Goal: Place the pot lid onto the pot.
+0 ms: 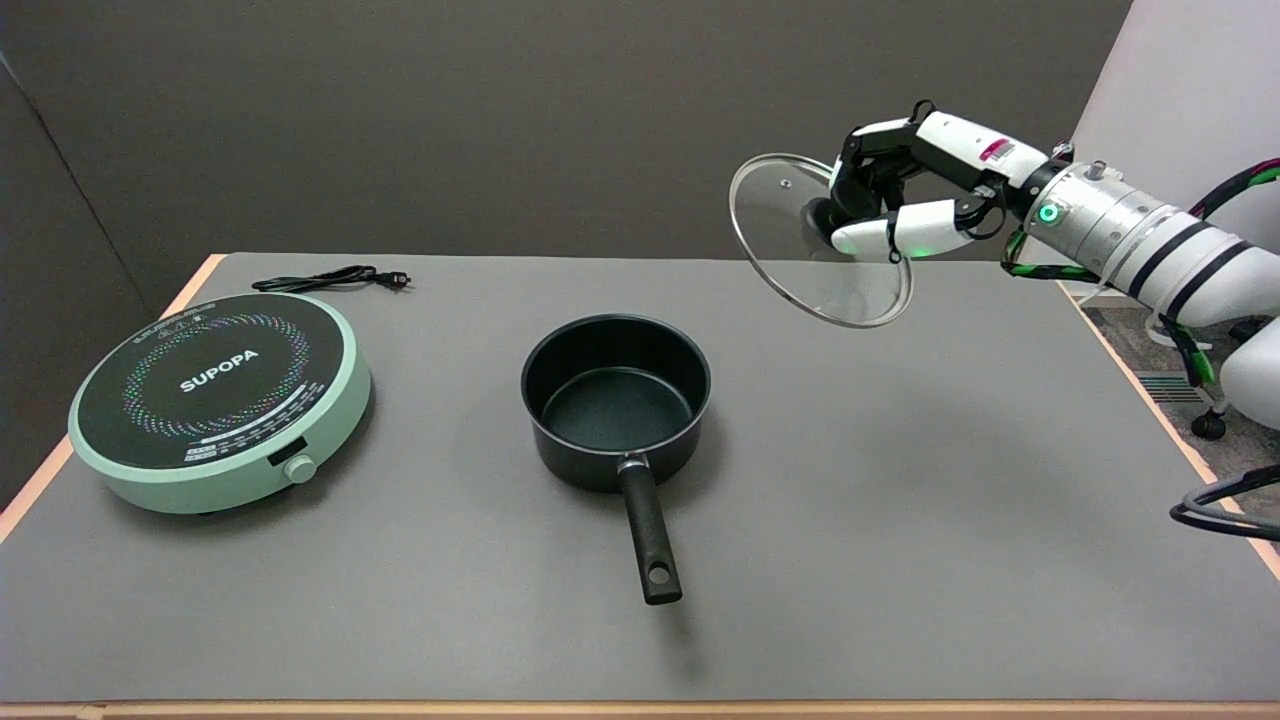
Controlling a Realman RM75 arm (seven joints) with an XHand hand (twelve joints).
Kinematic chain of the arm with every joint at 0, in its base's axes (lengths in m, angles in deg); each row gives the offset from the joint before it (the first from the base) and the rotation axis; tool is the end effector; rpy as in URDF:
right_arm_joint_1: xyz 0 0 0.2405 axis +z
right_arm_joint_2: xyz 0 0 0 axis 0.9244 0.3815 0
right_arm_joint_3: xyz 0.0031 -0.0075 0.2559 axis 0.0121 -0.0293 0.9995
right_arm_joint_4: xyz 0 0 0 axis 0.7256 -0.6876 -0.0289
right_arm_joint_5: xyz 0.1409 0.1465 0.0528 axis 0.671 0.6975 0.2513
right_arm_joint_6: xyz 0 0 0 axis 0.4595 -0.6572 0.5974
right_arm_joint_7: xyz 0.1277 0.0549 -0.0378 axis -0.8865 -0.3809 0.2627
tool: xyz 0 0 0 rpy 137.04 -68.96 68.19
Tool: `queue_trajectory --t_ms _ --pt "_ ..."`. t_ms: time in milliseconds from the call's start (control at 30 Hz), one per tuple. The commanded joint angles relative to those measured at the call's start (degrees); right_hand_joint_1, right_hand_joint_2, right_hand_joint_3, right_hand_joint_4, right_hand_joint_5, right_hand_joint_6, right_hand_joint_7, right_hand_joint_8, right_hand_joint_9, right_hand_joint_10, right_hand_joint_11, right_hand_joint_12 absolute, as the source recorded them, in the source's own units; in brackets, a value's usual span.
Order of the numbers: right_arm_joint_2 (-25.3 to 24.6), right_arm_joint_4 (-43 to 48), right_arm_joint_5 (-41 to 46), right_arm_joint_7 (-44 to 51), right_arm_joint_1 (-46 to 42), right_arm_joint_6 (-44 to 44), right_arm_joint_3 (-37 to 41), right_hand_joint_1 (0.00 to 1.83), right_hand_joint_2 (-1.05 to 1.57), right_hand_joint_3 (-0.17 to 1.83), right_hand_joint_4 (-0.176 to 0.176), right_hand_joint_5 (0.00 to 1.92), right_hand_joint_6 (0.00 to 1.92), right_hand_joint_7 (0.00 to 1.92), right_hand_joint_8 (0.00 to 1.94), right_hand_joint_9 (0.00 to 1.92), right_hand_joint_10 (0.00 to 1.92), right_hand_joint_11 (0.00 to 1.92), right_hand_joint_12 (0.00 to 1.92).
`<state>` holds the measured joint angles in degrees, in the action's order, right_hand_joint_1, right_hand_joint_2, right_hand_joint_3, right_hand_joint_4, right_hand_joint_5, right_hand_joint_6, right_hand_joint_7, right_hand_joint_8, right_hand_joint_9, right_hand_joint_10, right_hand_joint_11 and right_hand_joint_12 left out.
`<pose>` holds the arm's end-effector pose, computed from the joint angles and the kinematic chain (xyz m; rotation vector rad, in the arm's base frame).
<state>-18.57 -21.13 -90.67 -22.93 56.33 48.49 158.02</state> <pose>-0.0901 -0.3340 0.4355 1.7409 -0.3250 0.3505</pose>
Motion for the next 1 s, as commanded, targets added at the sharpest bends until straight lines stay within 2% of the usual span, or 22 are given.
queue_trajectory --t_ms 33,633,1000 --pt "-0.13 -0.12 -0.27 -0.99 0.08 -1.37 1.75 1.21 1.05 0.27 -0.067 0.74 1.31 0.99 1.14 0.86 1.64 0.58 1.45" --pt "-0.86 0.86 -0.11 -0.99 0.10 -4.80 9.69 1.21 1.04 0.26 -0.068 0.76 1.28 1.02 1.08 0.87 1.63 0.58 1.46" --pt "-0.80 2.04 -0.11 -1.33 0.45 -4.58 7.77 1.21 1.04 0.26 -0.069 0.76 1.28 1.02 1.08 0.87 1.64 0.57 1.48"
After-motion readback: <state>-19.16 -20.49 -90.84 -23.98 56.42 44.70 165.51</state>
